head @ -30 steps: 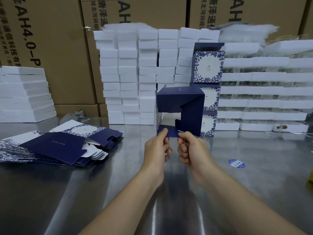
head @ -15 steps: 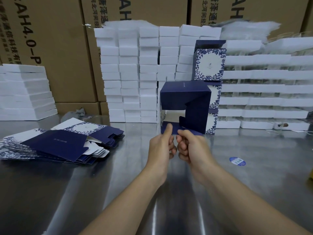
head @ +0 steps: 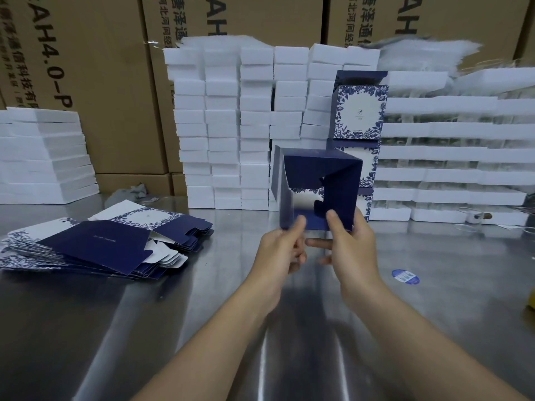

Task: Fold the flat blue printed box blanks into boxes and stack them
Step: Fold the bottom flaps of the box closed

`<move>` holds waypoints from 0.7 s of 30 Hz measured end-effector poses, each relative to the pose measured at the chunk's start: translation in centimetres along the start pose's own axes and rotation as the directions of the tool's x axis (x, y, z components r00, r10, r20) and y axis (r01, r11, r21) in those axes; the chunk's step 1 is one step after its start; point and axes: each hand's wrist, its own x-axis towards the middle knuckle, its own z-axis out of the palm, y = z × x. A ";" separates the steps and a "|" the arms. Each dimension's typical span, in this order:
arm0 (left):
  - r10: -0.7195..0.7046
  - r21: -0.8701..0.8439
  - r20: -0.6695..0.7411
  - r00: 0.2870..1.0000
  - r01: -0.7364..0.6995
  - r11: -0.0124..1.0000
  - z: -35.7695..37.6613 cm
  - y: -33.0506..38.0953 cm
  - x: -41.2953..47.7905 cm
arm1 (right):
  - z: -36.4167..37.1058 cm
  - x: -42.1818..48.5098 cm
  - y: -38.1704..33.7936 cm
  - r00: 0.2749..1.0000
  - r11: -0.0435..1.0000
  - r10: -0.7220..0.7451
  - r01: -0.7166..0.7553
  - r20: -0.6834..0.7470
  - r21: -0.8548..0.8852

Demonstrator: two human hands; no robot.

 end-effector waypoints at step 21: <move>0.265 -0.065 -0.087 0.960 -0.271 0.961 -3.4 1.1 -0.2 | -1.2 -0.3 0.3 0.923 0.806 -0.360 0.383 0.139 -0.452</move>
